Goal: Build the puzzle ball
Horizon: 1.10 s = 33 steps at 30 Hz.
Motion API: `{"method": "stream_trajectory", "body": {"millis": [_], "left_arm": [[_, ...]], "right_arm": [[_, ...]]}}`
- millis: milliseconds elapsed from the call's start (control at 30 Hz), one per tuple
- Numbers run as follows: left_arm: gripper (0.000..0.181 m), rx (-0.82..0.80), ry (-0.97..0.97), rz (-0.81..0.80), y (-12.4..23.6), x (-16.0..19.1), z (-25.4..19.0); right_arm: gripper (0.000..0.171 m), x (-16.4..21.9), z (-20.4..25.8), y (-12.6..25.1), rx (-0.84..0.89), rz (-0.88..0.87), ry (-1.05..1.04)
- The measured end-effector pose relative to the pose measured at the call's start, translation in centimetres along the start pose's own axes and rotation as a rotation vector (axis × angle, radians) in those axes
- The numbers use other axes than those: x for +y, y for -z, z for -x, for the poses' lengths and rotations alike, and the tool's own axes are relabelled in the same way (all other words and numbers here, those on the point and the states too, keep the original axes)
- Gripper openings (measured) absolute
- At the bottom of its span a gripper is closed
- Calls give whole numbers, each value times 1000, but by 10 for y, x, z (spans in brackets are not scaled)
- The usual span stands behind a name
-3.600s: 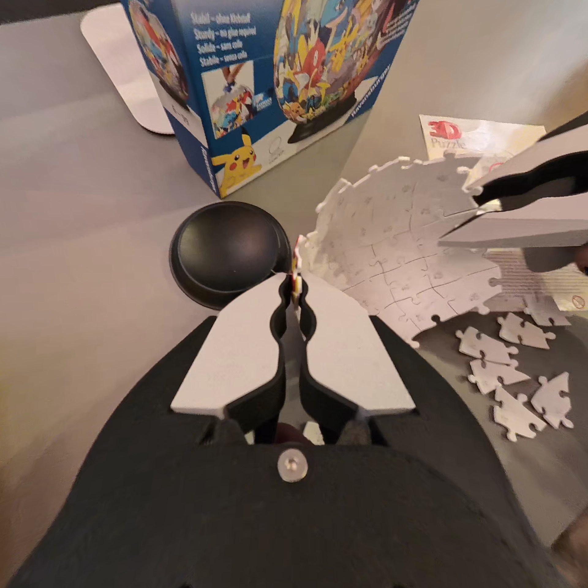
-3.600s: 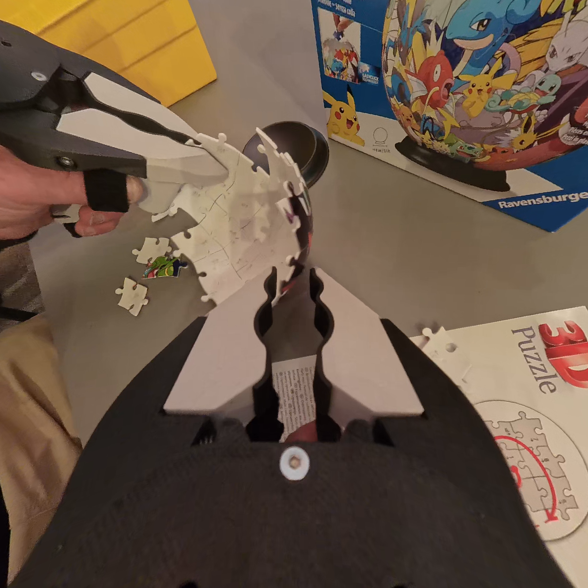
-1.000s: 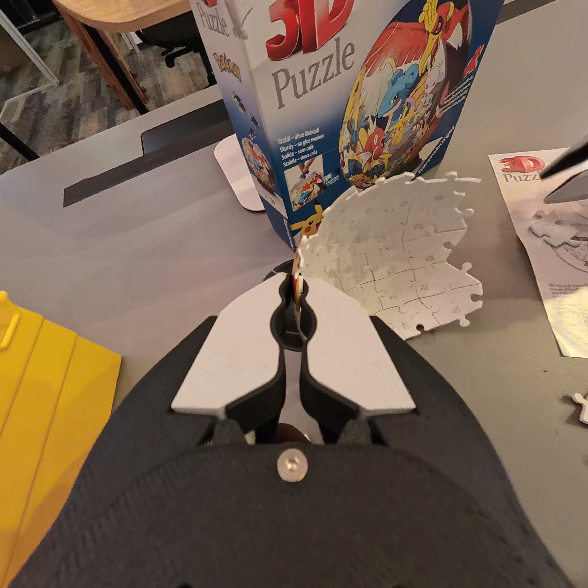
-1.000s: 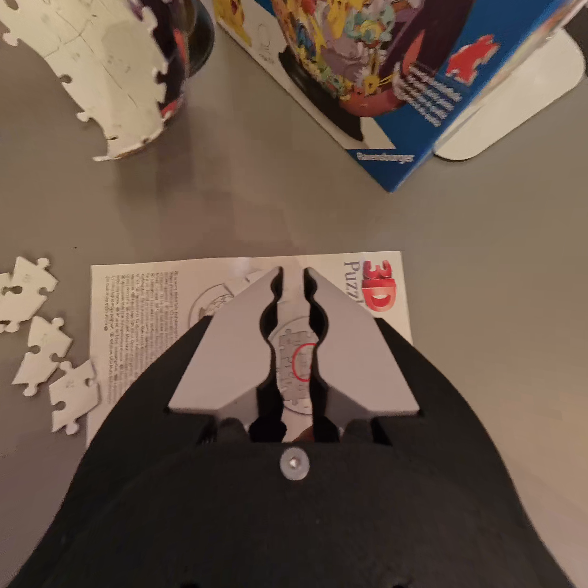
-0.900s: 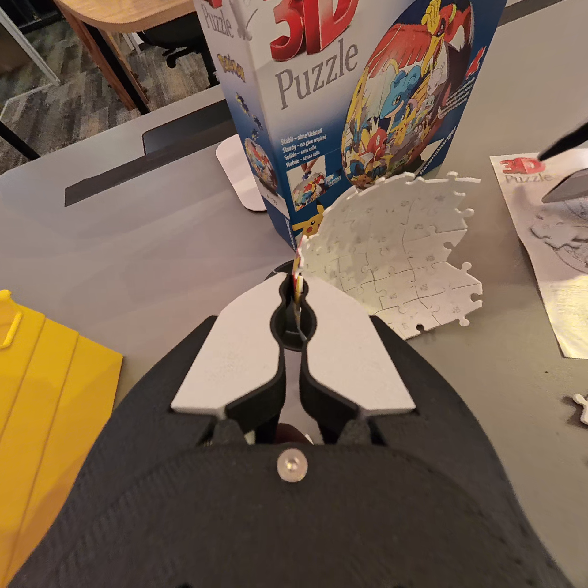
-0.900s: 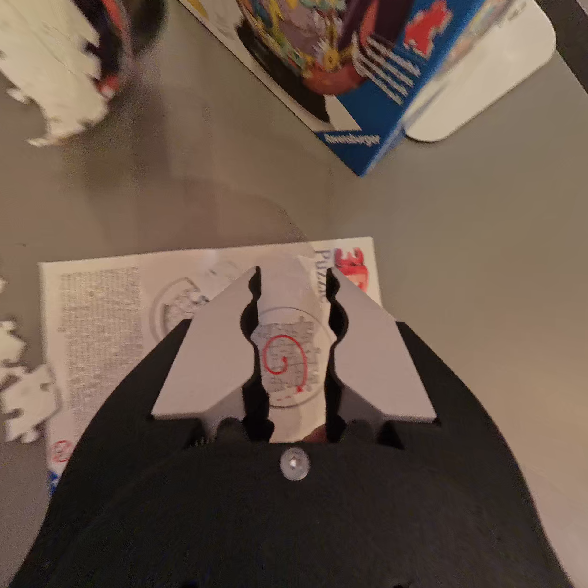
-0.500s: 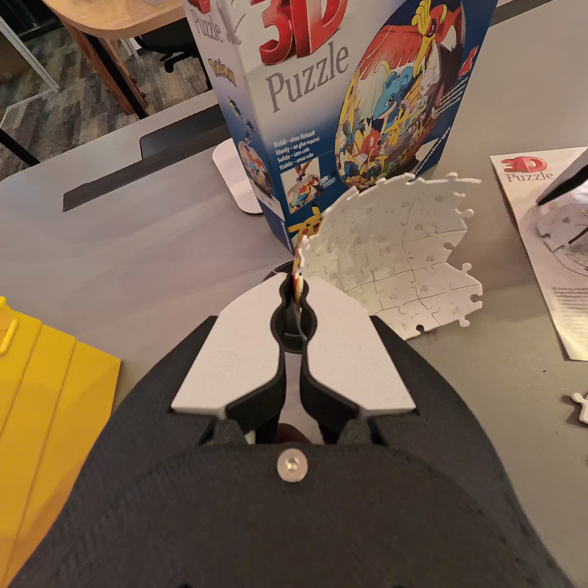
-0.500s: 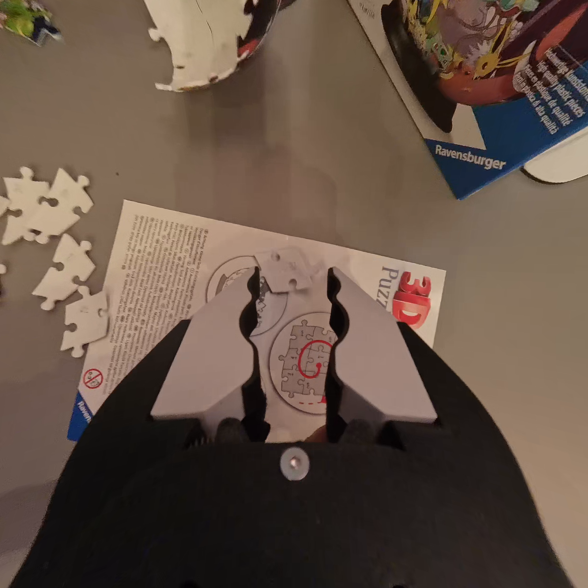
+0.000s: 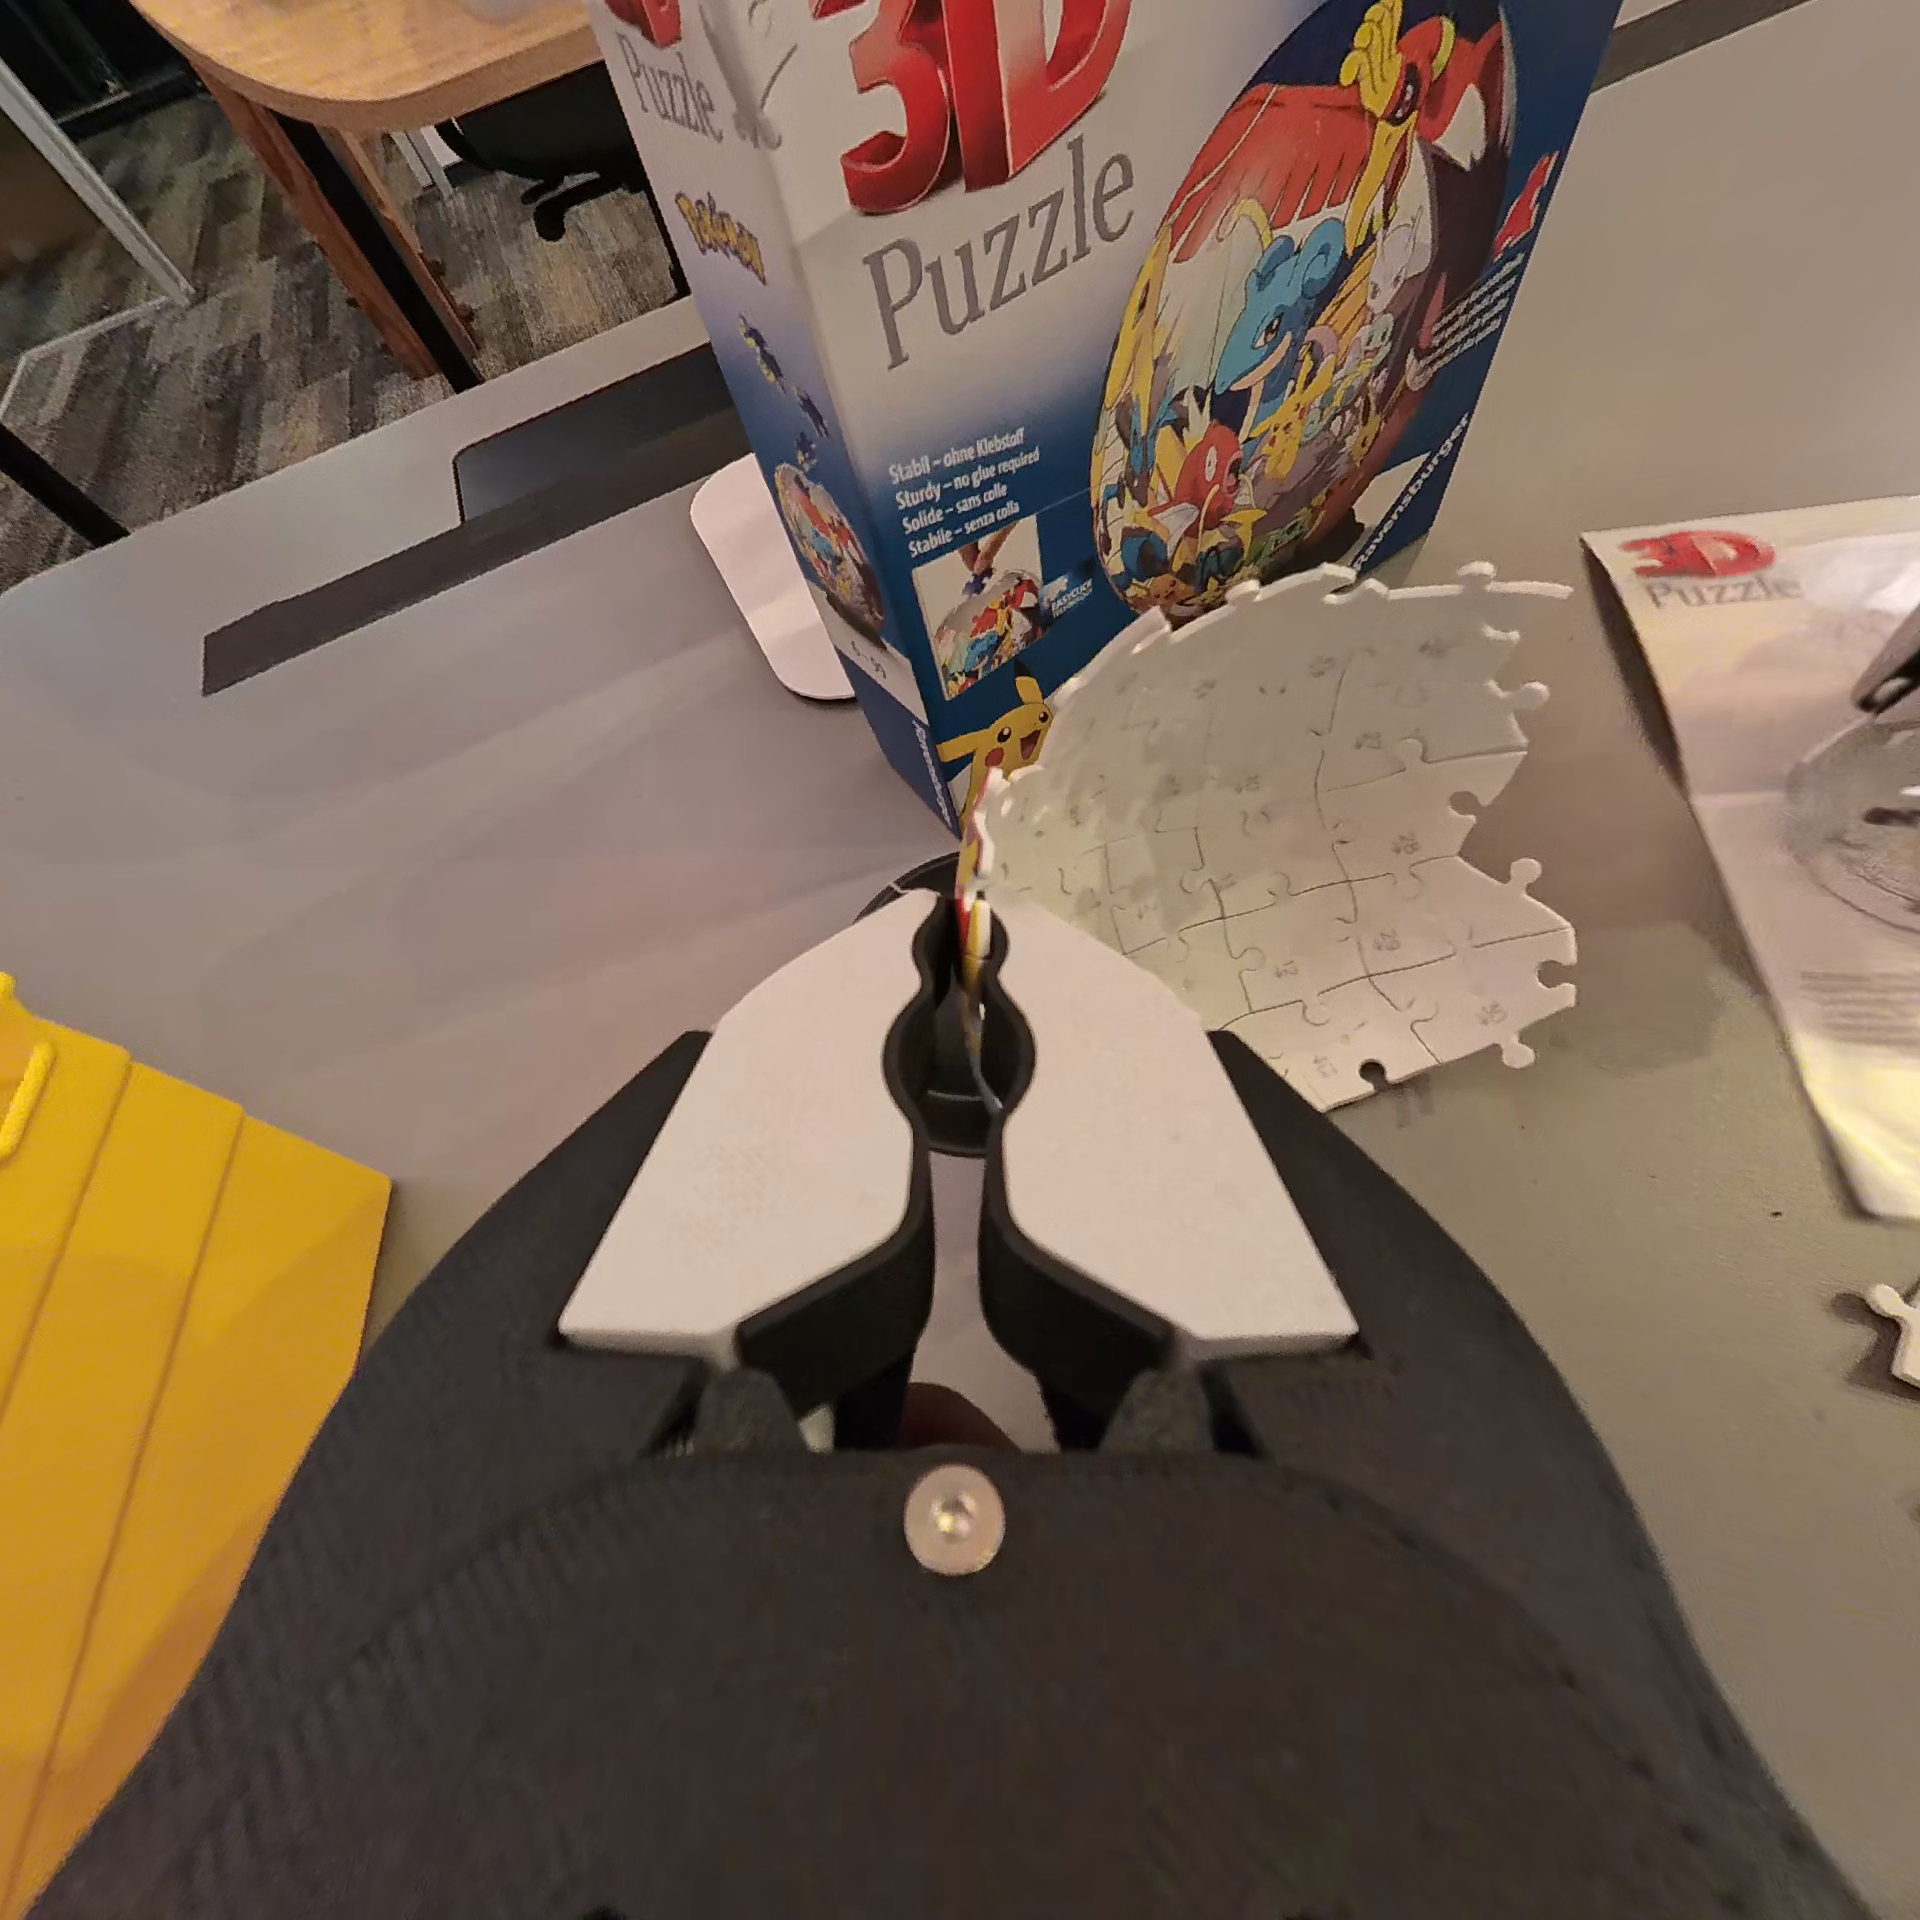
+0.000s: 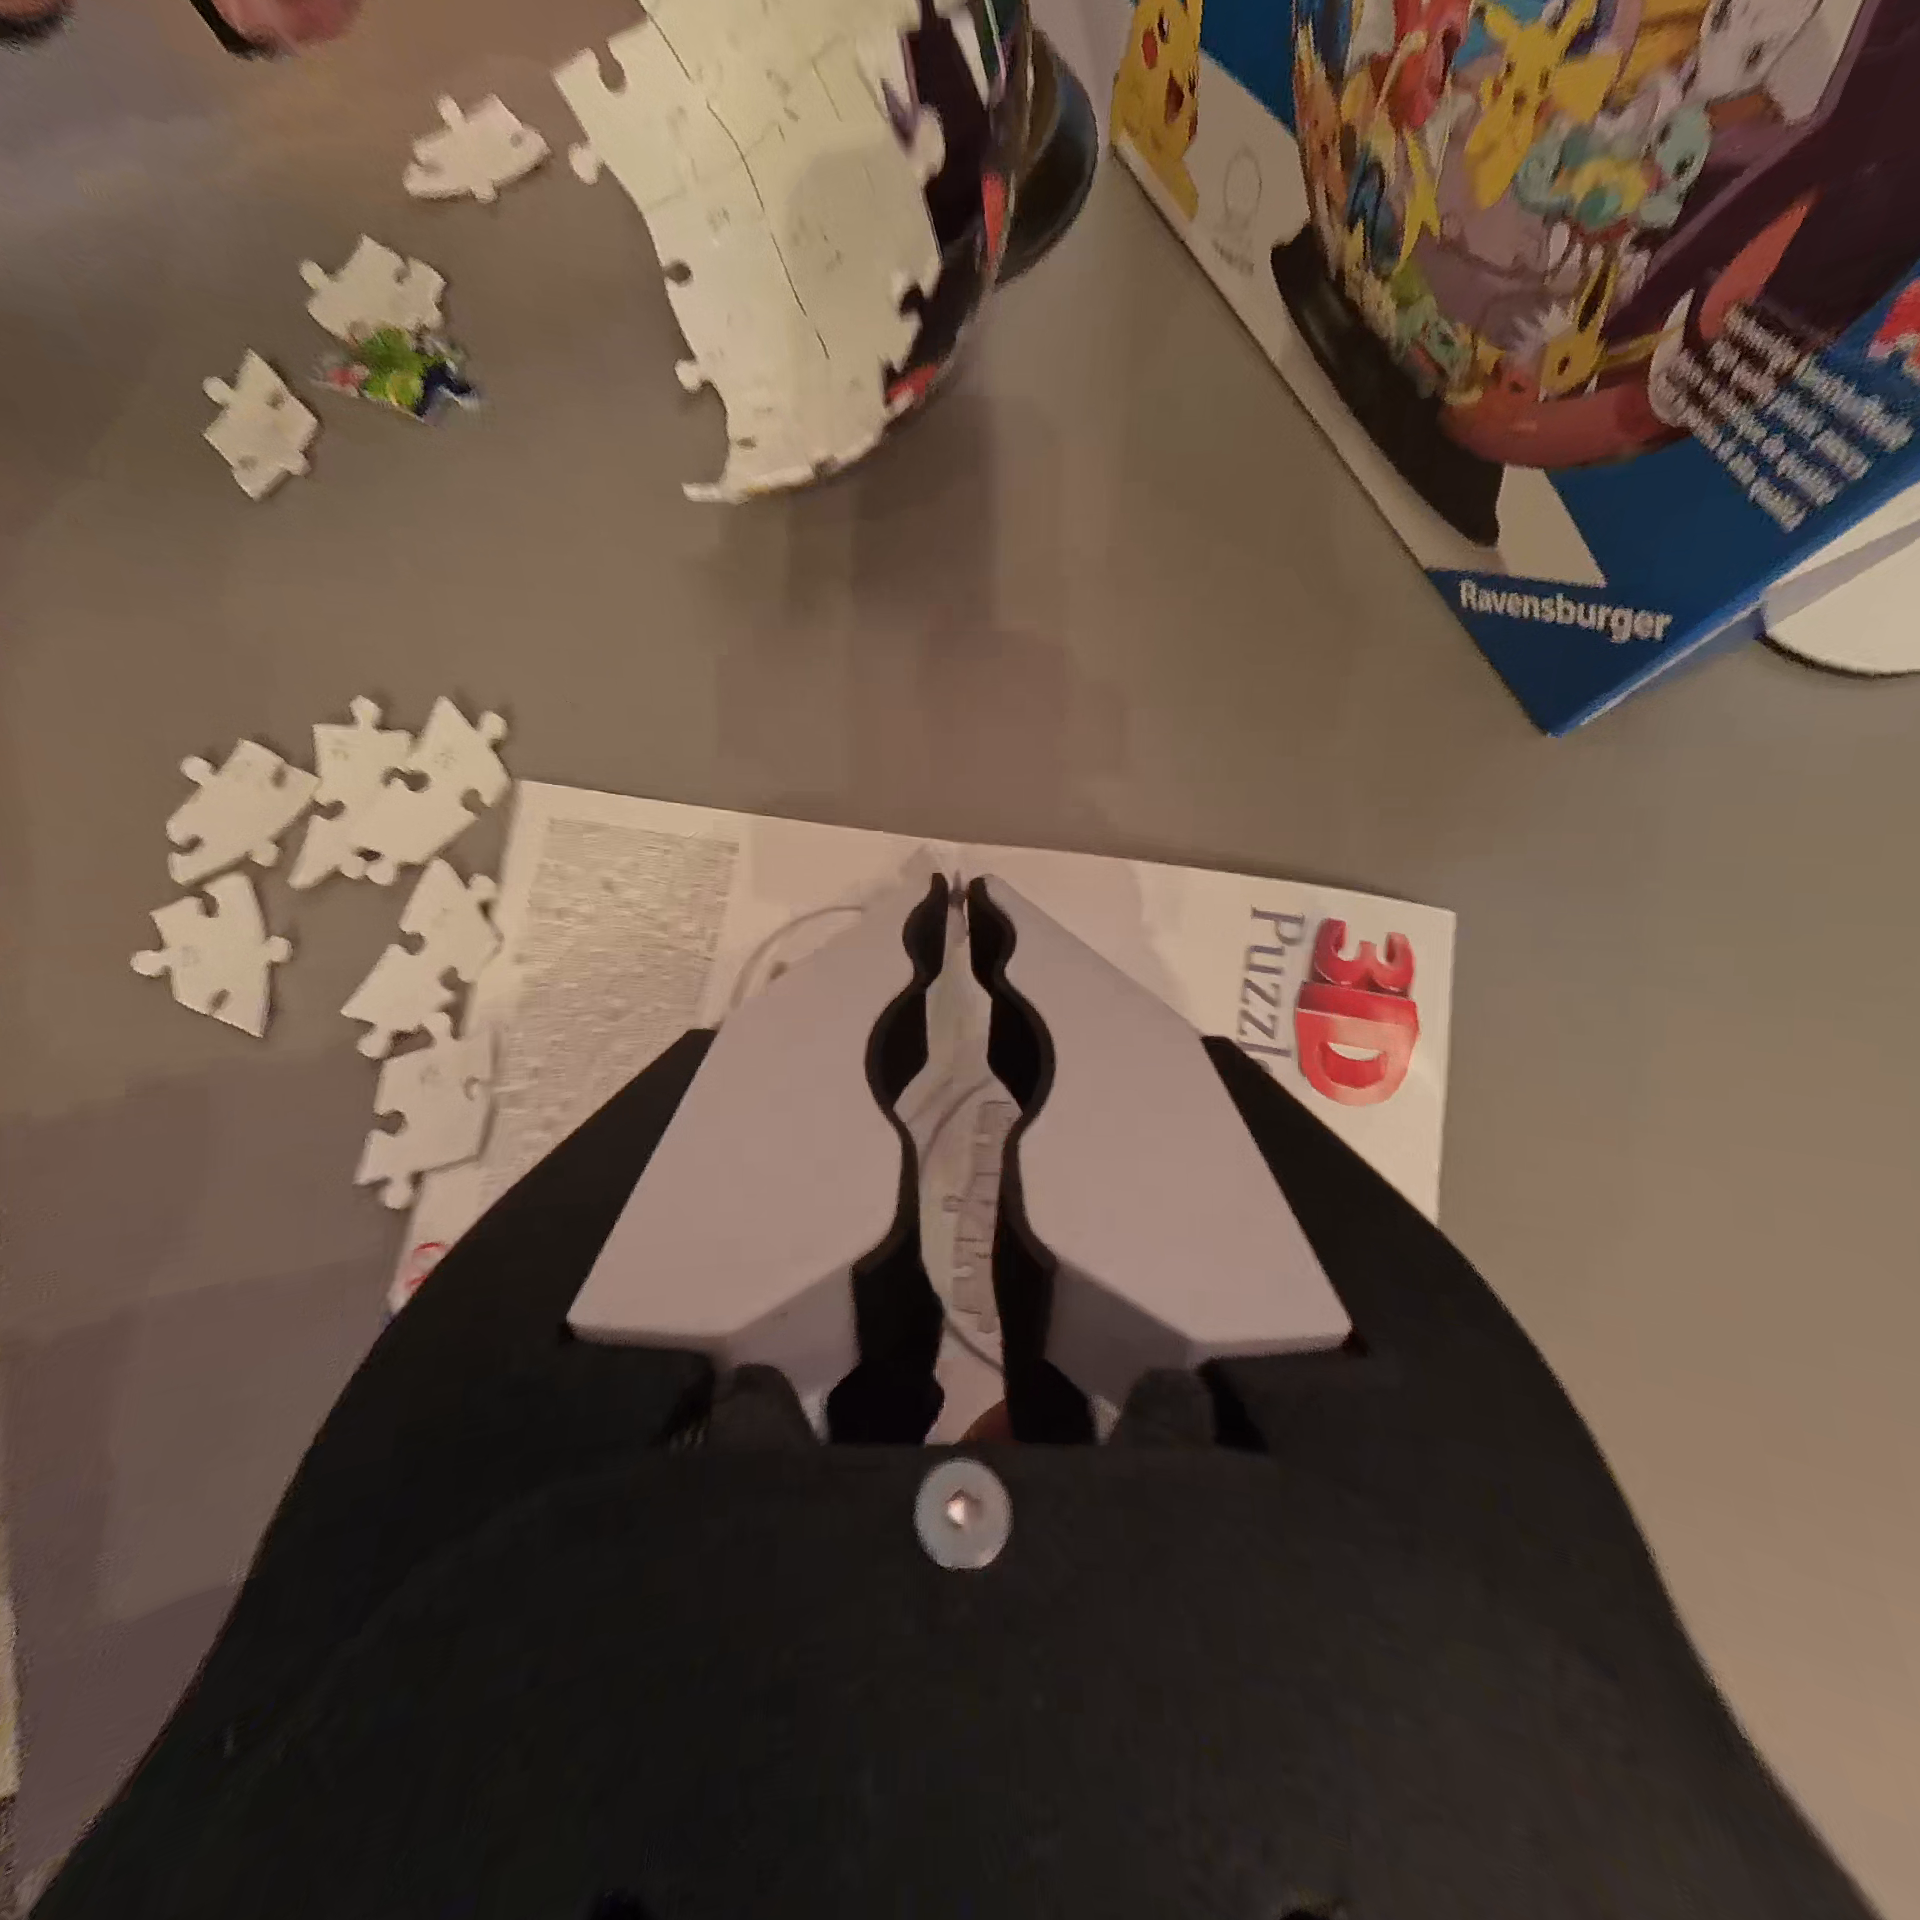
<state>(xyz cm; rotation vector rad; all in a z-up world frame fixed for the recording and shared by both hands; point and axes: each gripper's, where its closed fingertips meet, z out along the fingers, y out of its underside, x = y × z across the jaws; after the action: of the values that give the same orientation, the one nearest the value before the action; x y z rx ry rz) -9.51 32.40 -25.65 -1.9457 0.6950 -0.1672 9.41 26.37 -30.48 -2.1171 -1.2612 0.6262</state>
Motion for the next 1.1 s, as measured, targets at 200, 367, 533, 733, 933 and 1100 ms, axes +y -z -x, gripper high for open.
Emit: {"method": "stream_trajectory", "body": {"millis": [200, 367, 533, 733, 933, 1100], "left_arm": [[2, -11, 11, -2, 2, 0, -1], [1, -10, 17, -4, 1, 0, -2], [1, -9, 8, -8, 2, -1, -4], [1, -21, -9, -7, 1, 0, -4], [2, -29, -27, -18, 2, -1, -6], [2, -47, -46, -29, 4, -3, -9]], "right_arm": [[0, -35, 29, -3, 15, -61, -52], [0, -74, 58, -10, -31, -186, -173], [0, -61, 68, -43, 16, -133, -200], [0, -51, 61, -53, 65, -101, -265], [0, -49, 55, -49, 104, -134, -321], [0, -52, 62, -48, 72, -223, -457]]}}
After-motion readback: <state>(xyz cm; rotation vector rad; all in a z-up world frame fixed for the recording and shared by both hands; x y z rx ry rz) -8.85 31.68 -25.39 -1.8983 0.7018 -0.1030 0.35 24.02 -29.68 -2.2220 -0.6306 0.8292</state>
